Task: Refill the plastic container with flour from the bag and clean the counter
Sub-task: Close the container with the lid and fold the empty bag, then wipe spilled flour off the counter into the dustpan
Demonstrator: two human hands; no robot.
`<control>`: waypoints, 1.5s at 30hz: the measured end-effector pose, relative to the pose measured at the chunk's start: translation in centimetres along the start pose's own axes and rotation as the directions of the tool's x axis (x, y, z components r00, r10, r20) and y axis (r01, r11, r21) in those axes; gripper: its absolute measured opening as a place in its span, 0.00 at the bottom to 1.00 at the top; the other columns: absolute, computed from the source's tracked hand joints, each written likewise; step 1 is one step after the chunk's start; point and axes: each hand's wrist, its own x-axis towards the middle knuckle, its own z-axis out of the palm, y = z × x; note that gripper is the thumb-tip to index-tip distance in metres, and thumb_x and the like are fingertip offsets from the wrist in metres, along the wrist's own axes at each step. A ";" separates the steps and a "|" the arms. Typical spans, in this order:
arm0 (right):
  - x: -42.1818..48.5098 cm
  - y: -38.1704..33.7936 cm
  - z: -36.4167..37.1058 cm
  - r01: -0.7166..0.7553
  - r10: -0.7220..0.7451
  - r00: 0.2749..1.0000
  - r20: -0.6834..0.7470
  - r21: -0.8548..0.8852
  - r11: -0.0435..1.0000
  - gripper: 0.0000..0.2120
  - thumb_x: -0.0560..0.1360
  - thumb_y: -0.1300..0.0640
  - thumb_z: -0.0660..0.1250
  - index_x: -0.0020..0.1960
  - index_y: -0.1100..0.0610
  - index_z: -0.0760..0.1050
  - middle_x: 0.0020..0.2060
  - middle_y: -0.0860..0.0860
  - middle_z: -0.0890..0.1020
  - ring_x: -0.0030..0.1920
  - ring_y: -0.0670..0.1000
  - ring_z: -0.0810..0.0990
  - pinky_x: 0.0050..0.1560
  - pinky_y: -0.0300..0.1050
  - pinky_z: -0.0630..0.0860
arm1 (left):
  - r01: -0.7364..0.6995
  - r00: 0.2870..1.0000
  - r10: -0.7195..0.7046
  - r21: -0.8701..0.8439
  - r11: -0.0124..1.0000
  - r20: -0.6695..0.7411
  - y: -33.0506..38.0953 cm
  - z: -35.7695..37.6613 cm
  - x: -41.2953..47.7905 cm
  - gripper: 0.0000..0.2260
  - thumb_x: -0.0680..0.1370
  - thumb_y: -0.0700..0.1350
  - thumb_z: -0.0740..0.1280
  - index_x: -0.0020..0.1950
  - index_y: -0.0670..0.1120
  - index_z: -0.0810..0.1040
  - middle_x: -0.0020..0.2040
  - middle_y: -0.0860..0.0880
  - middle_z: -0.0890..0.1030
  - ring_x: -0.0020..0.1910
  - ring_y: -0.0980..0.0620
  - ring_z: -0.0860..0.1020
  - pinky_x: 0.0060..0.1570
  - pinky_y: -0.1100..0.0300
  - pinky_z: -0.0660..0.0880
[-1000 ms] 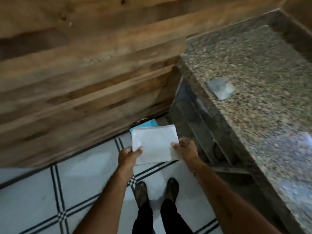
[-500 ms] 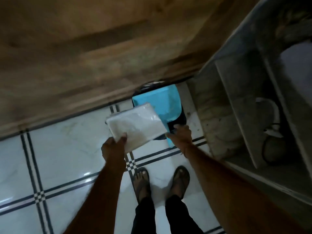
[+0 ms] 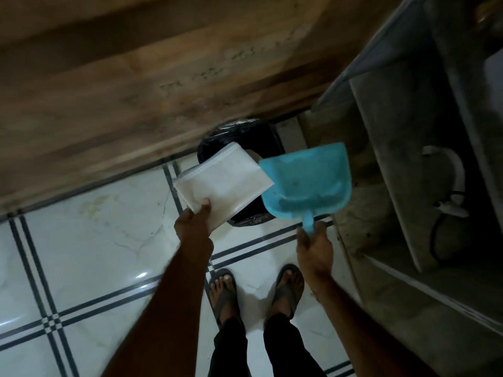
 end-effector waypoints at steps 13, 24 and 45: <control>-4.7 4.9 -7.3 -0.028 0.033 0.996 -0.083 0.050 0.998 0.10 0.76 0.59 0.73 0.51 0.65 0.76 0.36 0.50 0.78 0.39 0.57 0.80 0.41 0.52 0.76 | -0.039 0.983 -0.025 0.336 0.941 0.184 0.4 4.3 -1.0 0.15 0.78 0.37 0.74 0.63 0.41 0.78 0.46 0.43 0.82 0.40 0.49 0.80 0.37 0.58 0.72; -18.0 -1.0 -22.0 -0.269 0.250 0.963 0.099 0.316 0.910 0.13 0.76 0.50 0.74 0.44 0.59 0.76 0.33 0.50 0.77 0.36 0.52 0.77 0.41 0.50 0.75 | -0.498 0.862 0.281 0.605 0.621 0.422 6.2 -0.3 -25.9 0.21 0.78 0.48 0.74 0.69 0.43 0.75 0.56 0.48 0.82 0.55 0.49 0.80 0.55 0.58 0.73; -26.4 -2.6 -39.2 -0.267 0.336 0.942 0.005 0.619 0.738 0.12 0.77 0.44 0.71 0.54 0.51 0.81 0.34 0.44 0.80 0.28 0.40 0.76 0.26 0.32 0.69 | -0.952 -0.022 0.401 0.103 -0.287 0.916 10.6 11.1 -51.6 0.29 0.78 0.58 0.70 0.73 0.44 0.71 0.61 0.43 0.78 0.61 0.40 0.76 0.59 0.44 0.73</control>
